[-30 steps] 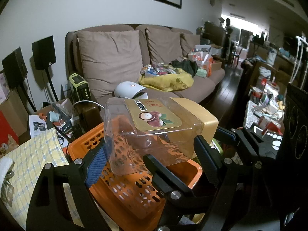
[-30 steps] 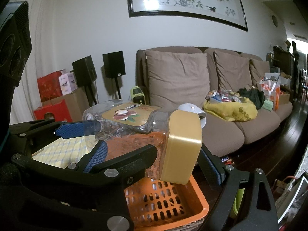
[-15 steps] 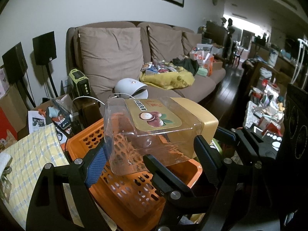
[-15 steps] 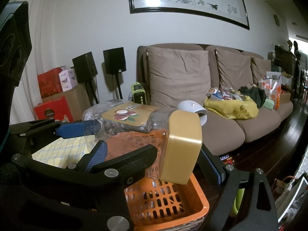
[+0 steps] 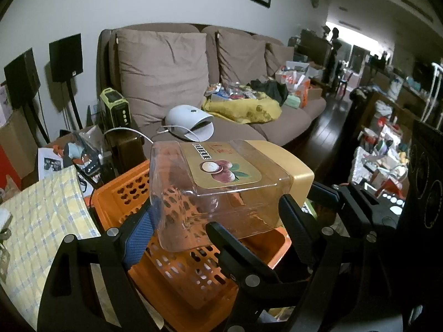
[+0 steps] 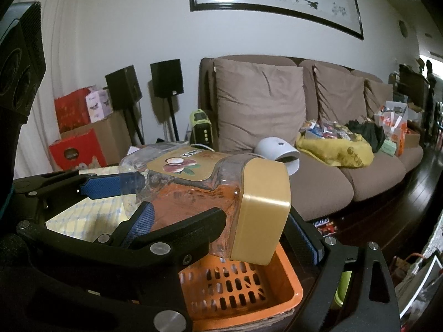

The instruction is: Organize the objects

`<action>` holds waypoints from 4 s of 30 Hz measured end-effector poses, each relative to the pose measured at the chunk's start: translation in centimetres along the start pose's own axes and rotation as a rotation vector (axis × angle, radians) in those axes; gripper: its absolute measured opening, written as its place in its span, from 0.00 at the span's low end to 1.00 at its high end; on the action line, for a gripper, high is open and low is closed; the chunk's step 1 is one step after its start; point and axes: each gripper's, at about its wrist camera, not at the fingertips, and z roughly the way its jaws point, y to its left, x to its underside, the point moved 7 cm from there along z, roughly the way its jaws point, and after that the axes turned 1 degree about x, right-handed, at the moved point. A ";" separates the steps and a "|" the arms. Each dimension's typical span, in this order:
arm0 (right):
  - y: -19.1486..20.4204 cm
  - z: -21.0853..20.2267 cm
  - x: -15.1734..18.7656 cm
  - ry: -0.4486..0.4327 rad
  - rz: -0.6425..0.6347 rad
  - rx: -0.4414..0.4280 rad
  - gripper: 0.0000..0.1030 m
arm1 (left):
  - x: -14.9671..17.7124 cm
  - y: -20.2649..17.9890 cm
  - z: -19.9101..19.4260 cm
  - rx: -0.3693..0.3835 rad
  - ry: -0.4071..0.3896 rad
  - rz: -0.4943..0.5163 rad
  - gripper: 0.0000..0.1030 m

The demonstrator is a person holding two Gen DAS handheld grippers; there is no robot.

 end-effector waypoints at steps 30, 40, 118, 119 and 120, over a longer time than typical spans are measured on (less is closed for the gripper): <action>0.1 1.5 1.4 0.078 -0.026 0.003 0.91 | 1.4 0.6 1.2 0.020 0.040 -0.049 0.82; 0.4 2.1 1.8 0.107 -0.040 0.003 0.91 | 1.5 1.5 1.5 0.029 0.058 -0.070 0.82; 2.1 5.9 6.7 0.338 -0.078 -0.014 0.90 | 4.8 3.8 5.0 0.046 0.189 -0.170 0.81; 2.2 5.9 6.7 0.340 -0.078 -0.014 0.90 | 4.9 3.8 5.0 0.046 0.191 -0.171 0.81; 2.2 6.0 6.8 0.342 -0.078 -0.015 0.90 | 4.9 3.8 5.0 0.047 0.192 -0.173 0.81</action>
